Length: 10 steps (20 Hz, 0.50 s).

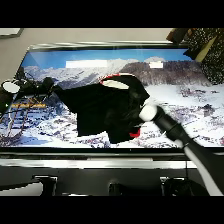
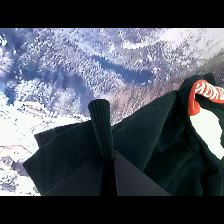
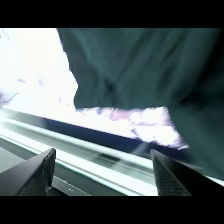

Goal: Fold the clothes and pants, and hang the long-sleeved shirts on hangers.

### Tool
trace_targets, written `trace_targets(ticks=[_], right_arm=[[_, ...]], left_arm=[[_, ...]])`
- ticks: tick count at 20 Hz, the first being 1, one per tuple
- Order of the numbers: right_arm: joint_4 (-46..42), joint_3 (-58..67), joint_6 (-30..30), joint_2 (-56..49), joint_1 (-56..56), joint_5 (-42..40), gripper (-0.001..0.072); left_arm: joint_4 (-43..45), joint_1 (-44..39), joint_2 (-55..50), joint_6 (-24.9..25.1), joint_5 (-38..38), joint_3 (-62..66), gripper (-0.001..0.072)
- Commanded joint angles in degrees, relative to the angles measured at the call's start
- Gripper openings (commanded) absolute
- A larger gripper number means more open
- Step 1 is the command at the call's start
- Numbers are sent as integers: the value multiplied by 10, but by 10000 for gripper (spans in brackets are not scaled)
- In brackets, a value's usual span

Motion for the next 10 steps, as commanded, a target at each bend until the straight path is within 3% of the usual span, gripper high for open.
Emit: trace_targets(ticks=[1,5,10], right_arm=[[65,-87,90,-27,127,-225,688],[146,-79,90,-110,169,-354,688],[149,-10,78,-184,172,-359,687]], left_arm=[[0,1,0,0,3,0,39],[0,0,0,0,9,0,39],[0,0,-1,0,18,0,39]])
